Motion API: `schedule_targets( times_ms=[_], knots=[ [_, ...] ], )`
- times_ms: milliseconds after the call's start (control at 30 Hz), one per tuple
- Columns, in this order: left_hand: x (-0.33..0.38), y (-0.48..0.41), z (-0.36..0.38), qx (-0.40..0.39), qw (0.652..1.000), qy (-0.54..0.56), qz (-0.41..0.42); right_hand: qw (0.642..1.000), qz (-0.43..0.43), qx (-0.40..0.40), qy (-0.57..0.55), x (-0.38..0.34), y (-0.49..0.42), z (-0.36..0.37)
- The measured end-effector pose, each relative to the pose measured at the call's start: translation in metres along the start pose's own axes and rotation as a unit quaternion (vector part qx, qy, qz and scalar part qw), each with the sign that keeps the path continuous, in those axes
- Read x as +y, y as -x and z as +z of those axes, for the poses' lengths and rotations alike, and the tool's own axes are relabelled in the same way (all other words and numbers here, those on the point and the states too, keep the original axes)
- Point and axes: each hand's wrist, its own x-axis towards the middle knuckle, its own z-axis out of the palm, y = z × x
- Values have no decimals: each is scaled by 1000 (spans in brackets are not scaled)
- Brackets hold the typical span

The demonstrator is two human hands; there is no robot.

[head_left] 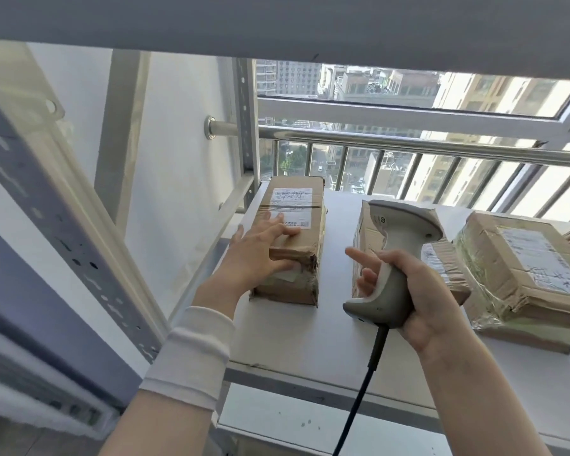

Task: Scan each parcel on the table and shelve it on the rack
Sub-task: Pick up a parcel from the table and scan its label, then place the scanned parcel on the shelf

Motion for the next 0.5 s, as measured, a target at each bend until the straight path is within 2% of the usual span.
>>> schedule_targets(
  times_ms=[67,100,200,267,400,500],
  knots=[
    [7,4,-3,-3,1000,-25,18,1000,8,-1,-19,-1,7,-3],
    [13,7,-4,11,999,-4,40,1000,7,-1,-22,0,10,-5],
    [38,26,-2,63,981,156,95,1000,-13,16,-19,4,24,-17],
    [57,45,8,67,958,255,114,998,-33,35,-30,7,37,-28],
    [99,77,56,-42,917,383,109,994,-78,54,-53,8,72,-60],
    [138,93,92,-156,889,417,101,988,-105,97,-61,2,107,-93]
  ],
)
